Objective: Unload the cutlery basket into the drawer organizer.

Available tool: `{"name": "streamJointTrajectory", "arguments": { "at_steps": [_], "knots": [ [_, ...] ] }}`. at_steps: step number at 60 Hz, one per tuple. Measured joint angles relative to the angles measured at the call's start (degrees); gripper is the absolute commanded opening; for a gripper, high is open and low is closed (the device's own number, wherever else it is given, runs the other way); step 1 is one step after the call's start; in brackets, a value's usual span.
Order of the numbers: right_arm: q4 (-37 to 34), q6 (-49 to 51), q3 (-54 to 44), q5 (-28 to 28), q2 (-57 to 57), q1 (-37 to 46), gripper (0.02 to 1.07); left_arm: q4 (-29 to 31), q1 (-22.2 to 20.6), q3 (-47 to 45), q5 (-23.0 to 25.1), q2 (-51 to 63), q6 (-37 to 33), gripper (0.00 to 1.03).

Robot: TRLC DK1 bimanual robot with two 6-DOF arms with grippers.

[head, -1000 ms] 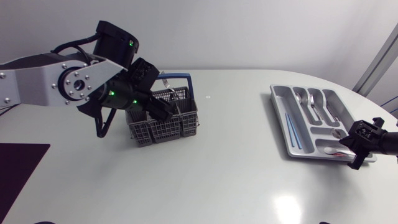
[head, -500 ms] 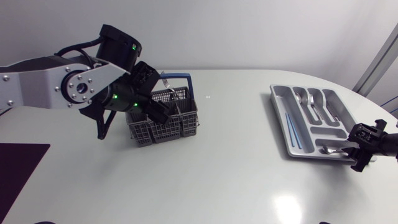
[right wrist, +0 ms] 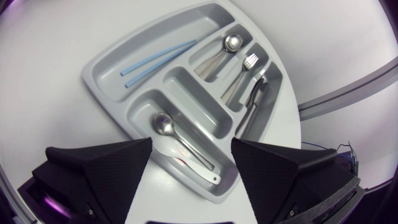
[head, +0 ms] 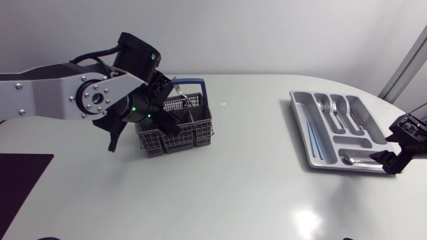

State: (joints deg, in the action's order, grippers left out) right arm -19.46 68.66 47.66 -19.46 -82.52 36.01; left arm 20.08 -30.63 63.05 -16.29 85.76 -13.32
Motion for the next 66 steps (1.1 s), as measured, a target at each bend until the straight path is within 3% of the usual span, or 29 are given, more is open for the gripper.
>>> {"name": "streamJointTrajectory", "arguments": {
  "at_steps": [25,42,50,56,63,66],
  "knots": [
    [-13.4,-19.5,-0.2,0.2,14.3,-17.2,0.97,1.9,-0.2,4.4,-4.1,7.1,1.7,0.61],
    [-14.4,-29.3,-1.2,2.5,19.0,-28.1,0.97,-0.5,0.3,8.3,-7.9,14.3,1.8,0.59],
    [-14.4,-30.9,-2.3,3.1,19.4,-29.8,0.97,-2.6,1.3,9.0,-8.5,16.3,1.7,0.53],
    [-14.3,-31.2,-3.1,3.3,19.4,-30.3,0.97,-4.2,1.7,9.6,-8.5,17.1,1.7,0.42],
    [-13.7,-31.3,-3.6,3.3,19.4,-30.4,0.97,-5.9,2.1,9.9,-8.7,18.2,1.7,0.40],
    [-13.5,-31.3,-3.8,3.2,19.5,-30.4,0.97,-6.1,2.3,10.1,-8.7,18.6,1.7,0.33]
  ]
}}
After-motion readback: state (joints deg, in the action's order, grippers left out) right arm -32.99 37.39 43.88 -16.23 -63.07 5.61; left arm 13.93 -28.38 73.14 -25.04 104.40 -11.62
